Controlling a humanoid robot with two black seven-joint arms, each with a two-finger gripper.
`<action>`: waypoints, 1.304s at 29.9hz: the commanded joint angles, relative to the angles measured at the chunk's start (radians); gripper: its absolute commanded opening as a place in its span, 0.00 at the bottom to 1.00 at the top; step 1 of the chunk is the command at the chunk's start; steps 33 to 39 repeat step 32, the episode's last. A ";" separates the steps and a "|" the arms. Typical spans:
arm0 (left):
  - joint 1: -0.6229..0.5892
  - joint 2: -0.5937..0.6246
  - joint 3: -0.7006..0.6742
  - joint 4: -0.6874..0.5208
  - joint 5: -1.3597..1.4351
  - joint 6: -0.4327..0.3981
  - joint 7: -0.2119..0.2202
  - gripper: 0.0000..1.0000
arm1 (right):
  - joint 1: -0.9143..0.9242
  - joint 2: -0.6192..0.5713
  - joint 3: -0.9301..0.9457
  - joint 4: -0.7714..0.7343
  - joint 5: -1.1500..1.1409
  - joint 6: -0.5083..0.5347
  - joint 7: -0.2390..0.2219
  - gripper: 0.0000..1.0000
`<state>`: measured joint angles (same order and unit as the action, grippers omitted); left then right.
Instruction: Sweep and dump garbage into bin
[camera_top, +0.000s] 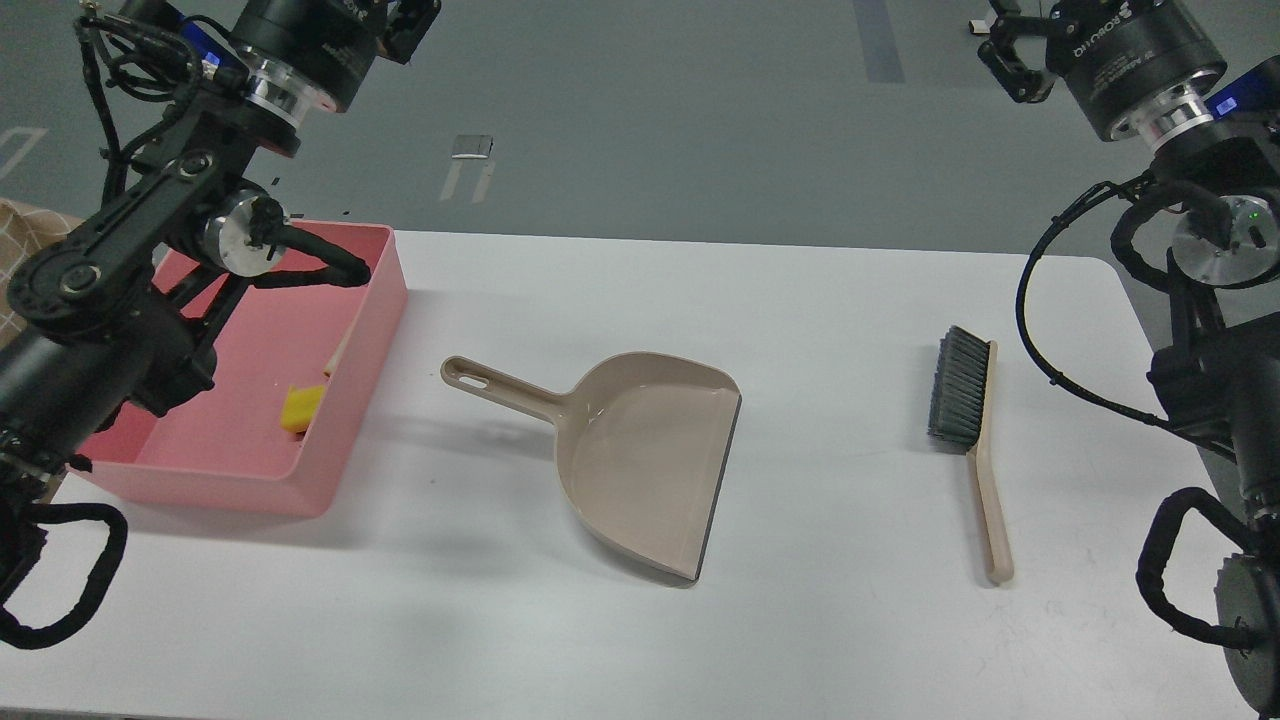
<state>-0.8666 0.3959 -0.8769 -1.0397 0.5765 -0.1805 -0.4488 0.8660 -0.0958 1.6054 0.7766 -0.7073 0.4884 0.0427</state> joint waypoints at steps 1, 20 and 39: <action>0.001 -0.048 -0.002 0.038 -0.055 -0.004 -0.001 0.98 | 0.002 0.045 -0.016 -0.020 0.087 0.000 0.008 0.98; 0.067 -0.127 -0.014 0.099 -0.230 -0.112 0.002 0.98 | 0.004 0.096 -0.087 -0.098 0.358 0.000 -0.175 0.98; 0.069 -0.124 -0.007 0.081 -0.264 -0.146 0.012 0.98 | -0.048 0.096 -0.087 -0.089 0.358 0.000 -0.162 1.00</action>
